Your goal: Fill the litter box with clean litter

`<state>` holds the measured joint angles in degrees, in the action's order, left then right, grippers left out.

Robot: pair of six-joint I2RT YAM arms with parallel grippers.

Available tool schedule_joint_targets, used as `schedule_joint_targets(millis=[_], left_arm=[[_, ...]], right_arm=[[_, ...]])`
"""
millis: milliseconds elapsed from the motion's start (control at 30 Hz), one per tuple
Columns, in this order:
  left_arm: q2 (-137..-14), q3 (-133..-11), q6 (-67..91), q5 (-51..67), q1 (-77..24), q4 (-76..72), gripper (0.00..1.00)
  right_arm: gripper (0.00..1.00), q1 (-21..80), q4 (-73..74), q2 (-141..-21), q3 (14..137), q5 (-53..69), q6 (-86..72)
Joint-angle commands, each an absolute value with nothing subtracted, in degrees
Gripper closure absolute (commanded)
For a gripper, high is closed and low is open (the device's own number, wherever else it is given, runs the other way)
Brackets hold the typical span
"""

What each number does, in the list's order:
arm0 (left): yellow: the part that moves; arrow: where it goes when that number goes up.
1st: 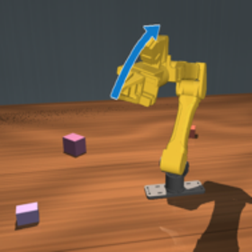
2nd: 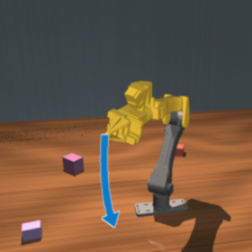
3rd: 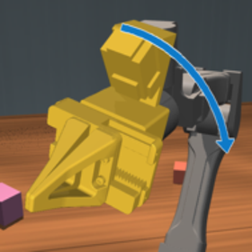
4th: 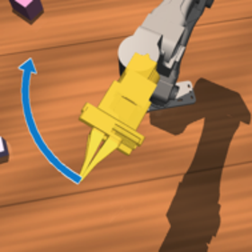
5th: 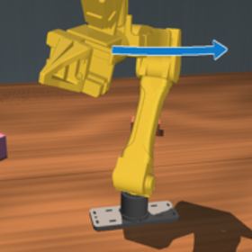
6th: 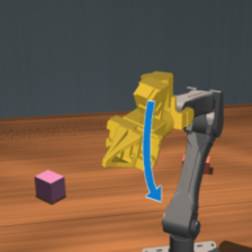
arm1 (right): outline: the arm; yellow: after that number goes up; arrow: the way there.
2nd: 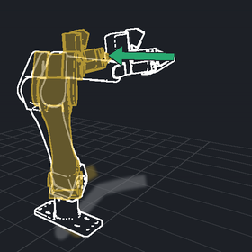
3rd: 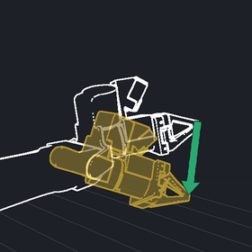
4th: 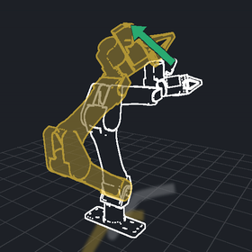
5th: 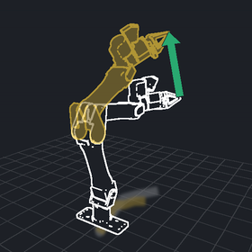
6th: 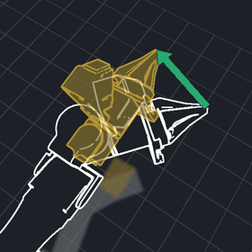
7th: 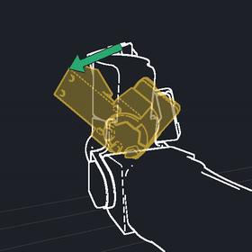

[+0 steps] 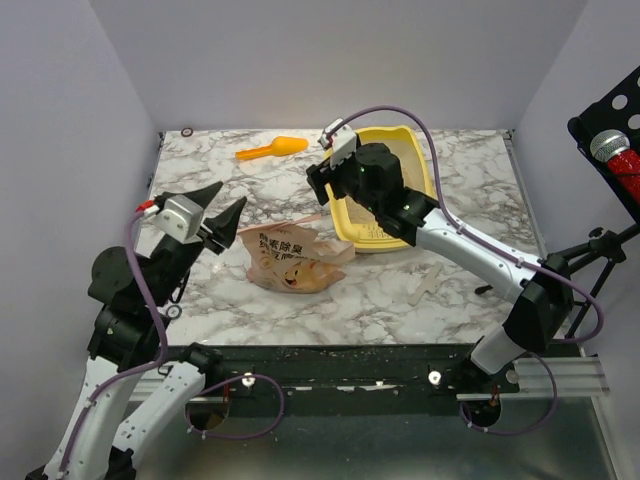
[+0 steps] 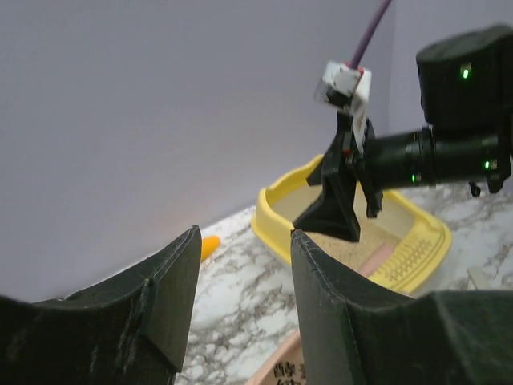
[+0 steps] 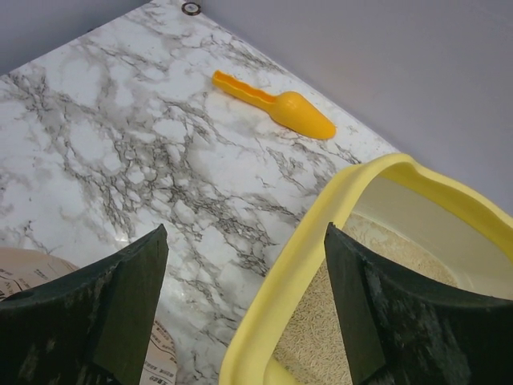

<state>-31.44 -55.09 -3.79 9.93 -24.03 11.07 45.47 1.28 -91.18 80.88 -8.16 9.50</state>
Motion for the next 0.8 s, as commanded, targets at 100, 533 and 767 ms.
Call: schedule_joint_targets(millis=[100,533,767], left_arm=[[-47.07,-74.84,-4.74,-6.91,-24.17,21.51,0.42],[-88.66,-94.21,-2.47,5.69,-8.98,24.79,0.39],[-105.18,-103.60,1.22,14.58,-3.08,23.02,0.39]], right_arm=[[0.14,44.82,3.43,-89.12,82.09,-9.22,5.72],[0.14,44.82,7.82,-81.48,76.03,-10.55,3.17],[0.18,44.91,11.07,-80.77,73.74,-5.01,0.44]])
